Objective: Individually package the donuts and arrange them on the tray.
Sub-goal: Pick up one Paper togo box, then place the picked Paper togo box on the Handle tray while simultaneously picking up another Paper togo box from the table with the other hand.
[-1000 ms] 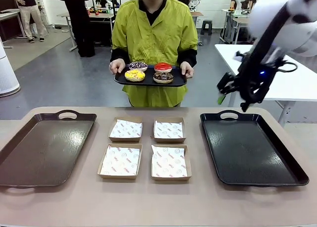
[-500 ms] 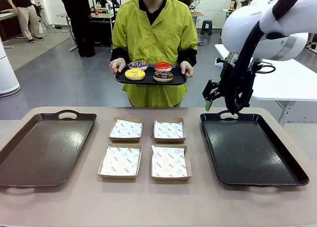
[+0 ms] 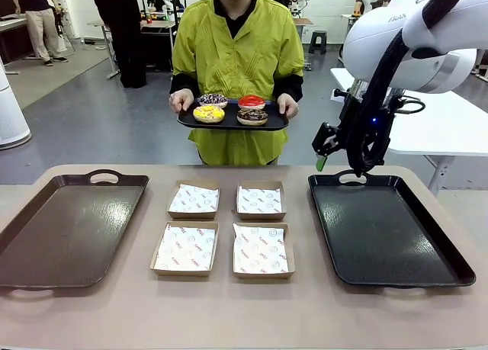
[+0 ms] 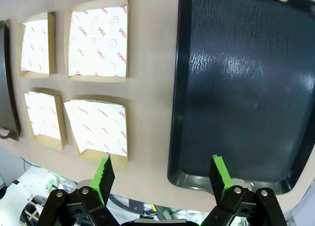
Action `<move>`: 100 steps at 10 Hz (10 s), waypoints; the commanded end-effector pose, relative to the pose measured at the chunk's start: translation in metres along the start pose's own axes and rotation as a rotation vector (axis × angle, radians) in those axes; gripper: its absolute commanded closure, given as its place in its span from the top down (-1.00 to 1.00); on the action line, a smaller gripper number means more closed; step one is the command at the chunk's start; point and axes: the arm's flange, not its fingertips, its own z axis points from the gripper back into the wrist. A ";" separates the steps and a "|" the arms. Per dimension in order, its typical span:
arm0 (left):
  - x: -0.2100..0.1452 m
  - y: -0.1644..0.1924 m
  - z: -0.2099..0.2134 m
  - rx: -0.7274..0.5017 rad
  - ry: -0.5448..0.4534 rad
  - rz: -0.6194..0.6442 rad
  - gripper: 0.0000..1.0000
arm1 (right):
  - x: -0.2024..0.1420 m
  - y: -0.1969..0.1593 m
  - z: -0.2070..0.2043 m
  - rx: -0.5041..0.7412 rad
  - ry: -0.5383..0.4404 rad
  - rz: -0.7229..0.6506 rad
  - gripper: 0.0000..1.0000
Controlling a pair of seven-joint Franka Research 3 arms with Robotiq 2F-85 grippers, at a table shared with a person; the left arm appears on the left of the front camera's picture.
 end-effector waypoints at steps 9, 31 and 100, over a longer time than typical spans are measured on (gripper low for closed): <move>-0.001 -0.001 0.002 -0.006 -0.005 -0.003 1.00 | 0.083 0.077 -0.086 -0.171 -0.029 -0.091 1.00; -0.001 -0.001 0.002 -0.006 -0.005 -0.003 1.00 | 0.126 0.078 -0.168 -0.153 -0.005 -0.107 -1.00; 0.183 -0.076 -0.486 1.118 0.220 -0.168 1.00 | 0.081 -0.136 0.021 -0.089 0.042 -0.076 -0.97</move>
